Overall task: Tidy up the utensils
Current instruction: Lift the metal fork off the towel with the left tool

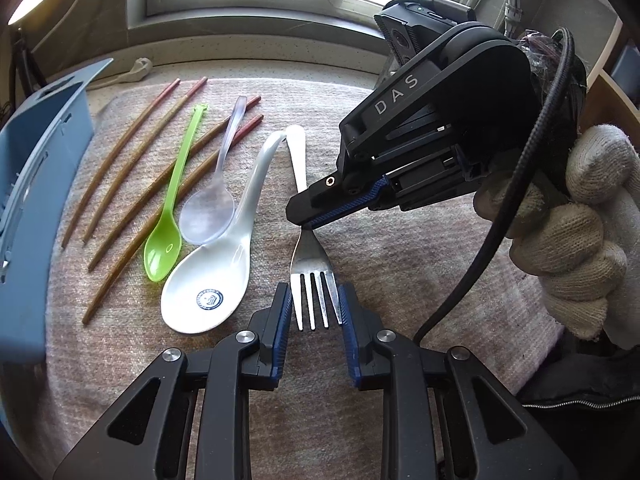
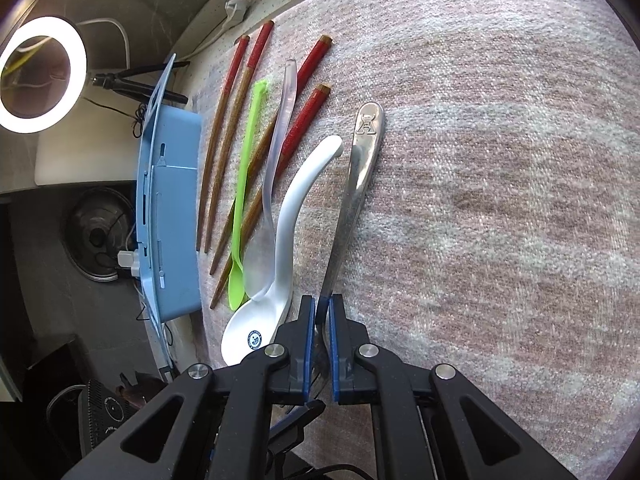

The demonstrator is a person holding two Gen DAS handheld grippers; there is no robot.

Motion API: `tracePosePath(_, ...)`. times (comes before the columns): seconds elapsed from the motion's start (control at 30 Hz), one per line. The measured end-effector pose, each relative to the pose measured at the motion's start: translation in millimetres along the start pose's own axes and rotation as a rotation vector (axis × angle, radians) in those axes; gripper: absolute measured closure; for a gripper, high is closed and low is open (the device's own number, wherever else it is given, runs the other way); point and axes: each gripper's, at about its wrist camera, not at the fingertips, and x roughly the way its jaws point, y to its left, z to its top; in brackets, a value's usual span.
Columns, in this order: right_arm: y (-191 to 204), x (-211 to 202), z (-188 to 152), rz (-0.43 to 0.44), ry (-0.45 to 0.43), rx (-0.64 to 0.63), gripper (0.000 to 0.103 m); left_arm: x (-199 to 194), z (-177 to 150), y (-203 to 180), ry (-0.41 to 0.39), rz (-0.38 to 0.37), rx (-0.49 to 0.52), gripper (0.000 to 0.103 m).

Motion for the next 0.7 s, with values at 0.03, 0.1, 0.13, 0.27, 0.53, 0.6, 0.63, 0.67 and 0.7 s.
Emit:
tracePosePath(0.03,-0.3,-2.3,-0.8,0.002,-0.003,0.003,0.097,-2.1,0.9,-0.7,-0.002,-0.003,0.005,0.081)
tracePosePath(0.1,0.7,-6.3,-1.2,0.004,-0.012,0.002,0.097,-4.6,4.5,-1.9,-0.006,-0.008,0.019,0.081)
tracePosePath(0.13,1.3,-7.6,-1.4,0.003,-0.016,0.001,0.097,-3.7,7.1,-1.9,-0.005,-0.007,0.023,0.081)
tracePosePath(0.27,1.0,-10.5,-2.2,0.009,-0.028,0.005,0.098,-1.2,8.3,-1.1,0.006,-0.013,0.029,0.081)
tracePosePath(0.53,4.5,-10.4,-1.7,0.016,-0.033,0.001,0.099,4.0,7.8,4.7,0.014,-0.019,0.022,0.081)
tracePosePath(0.6,10.3,-10.8,-0.2,0.015,-0.036,-0.010,0.099,1.6,10.7,7.0,0.009,-0.017,0.020,0.081)
tracePosePath(0.63,13.3,-11.5,0.4,0.015,-0.038,-0.016,0.099,-0.1,11.8,8.4,0.005,-0.017,0.020,0.081)
tracePosePath(0.67,16.5,-12.2,1.0,0.015,-0.040,-0.022,0.099,-2.5,10.4,8.2,0.000,-0.016,0.020,0.081)
tracePosePath(0.7,20.2,-12.7,1.8,0.017,-0.043,-0.027,0.099,-4.8,11.3,9.9,-0.005,-0.015,0.019,0.081)
